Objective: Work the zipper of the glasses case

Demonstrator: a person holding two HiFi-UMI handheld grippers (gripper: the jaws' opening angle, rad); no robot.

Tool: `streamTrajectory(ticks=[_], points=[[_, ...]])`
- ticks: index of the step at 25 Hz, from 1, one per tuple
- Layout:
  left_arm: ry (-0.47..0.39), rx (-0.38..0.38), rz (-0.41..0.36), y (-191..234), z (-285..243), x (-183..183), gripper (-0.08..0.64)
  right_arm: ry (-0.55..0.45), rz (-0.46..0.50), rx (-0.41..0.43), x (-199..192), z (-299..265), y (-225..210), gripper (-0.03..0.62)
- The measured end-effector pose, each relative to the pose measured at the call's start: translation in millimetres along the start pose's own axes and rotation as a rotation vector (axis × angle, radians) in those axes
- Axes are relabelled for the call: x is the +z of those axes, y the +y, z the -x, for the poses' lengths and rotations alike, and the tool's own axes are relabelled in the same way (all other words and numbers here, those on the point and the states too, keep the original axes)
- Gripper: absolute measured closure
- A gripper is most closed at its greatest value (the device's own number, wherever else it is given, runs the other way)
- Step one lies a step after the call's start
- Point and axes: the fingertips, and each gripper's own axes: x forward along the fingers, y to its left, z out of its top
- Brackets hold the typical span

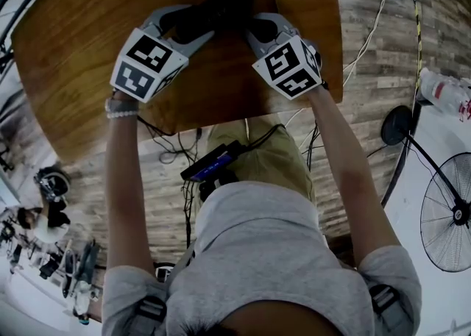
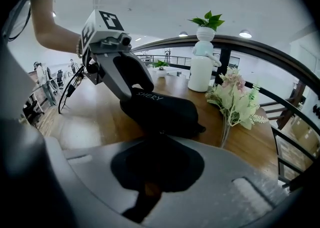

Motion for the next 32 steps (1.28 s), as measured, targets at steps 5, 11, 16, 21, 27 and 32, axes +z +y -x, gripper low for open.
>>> streamTrajectory(ticks=[5, 11, 16, 21, 27, 32], points=[[0.003, -0.021, -0.005, -2, -4, 0, 0.301, -0.005, -0.011, 0.001, -1, 1, 13, 0.588], [-0.012, -0.051, -0.015, -5, -11, 5, 0.299, -0.007, -0.026, -0.006, -2, 1, 25, 0.588], [-0.017, -0.071, -0.03, -8, -15, 9, 0.296, -0.016, -0.041, -0.006, 2, -2, 41, 0.586], [-0.022, -0.085, -0.038, -10, -20, 10, 0.294, -0.024, -0.044, -0.009, 6, -10, 57, 0.584], [-0.021, -0.107, -0.053, -8, -25, 14, 0.291, -0.029, -0.069, -0.004, 16, -18, 68, 0.581], [-0.013, -0.121, -0.072, -8, -28, 12, 0.289, -0.024, -0.081, -0.016, 21, -27, 75, 0.578]])
